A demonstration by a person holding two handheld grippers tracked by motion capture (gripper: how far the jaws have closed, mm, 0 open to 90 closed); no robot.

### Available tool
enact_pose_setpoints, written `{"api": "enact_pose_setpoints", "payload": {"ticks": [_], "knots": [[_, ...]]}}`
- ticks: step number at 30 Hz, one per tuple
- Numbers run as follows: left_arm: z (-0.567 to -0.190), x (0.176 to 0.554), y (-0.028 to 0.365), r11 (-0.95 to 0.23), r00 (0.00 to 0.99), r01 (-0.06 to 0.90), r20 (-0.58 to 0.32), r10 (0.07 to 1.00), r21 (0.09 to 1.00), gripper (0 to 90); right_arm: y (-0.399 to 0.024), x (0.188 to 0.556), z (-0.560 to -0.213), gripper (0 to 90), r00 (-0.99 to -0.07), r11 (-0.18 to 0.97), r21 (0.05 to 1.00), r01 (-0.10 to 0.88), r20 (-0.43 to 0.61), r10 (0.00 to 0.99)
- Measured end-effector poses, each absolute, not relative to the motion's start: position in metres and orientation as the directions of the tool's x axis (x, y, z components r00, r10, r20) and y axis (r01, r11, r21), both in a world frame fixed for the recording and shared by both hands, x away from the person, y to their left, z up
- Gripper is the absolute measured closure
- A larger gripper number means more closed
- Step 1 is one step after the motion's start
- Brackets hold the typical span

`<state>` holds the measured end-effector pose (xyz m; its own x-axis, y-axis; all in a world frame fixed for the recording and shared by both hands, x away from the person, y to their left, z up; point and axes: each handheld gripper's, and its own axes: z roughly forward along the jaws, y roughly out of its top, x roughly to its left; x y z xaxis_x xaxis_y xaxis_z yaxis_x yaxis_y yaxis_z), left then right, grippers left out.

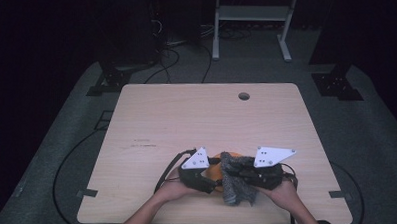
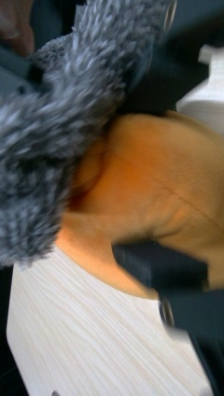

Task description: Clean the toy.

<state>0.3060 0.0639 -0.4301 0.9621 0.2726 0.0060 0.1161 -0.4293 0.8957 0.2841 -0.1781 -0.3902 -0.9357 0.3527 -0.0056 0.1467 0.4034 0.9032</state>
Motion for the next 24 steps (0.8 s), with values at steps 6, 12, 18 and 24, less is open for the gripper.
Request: {"api": "enact_pose_setpoints", "payload": {"ticks": [6,12,18,24], "knots": [[-0.431,0.307,0.069,-0.43,0.969,0.125,-0.017,0.247,0.894,41.7,-0.201,0.287,-0.388,81.4,-0.91,0.432,0.886,0.167,-0.031,0.414],[-0.427,0.307,0.065,-0.412,0.965,0.128,-0.017,0.262,0.902,22.5,-0.204,0.287,-0.392,81.4,-0.912,0.425,0.886,0.185,-0.006,0.409],[-0.43,0.299,0.062,-0.46,0.979,0.048,0.048,0.196,0.887,40.8,-0.192,0.282,-0.383,81.4,-0.94,0.422,0.892,0.16,0.007,0.342],[-0.43,0.296,0.068,-0.473,0.983,0.023,0.066,0.17,0.881,42.2,-0.188,0.287,-0.386,81.5,-0.947,0.437,0.882,0.179,0.033,0.321]]}}
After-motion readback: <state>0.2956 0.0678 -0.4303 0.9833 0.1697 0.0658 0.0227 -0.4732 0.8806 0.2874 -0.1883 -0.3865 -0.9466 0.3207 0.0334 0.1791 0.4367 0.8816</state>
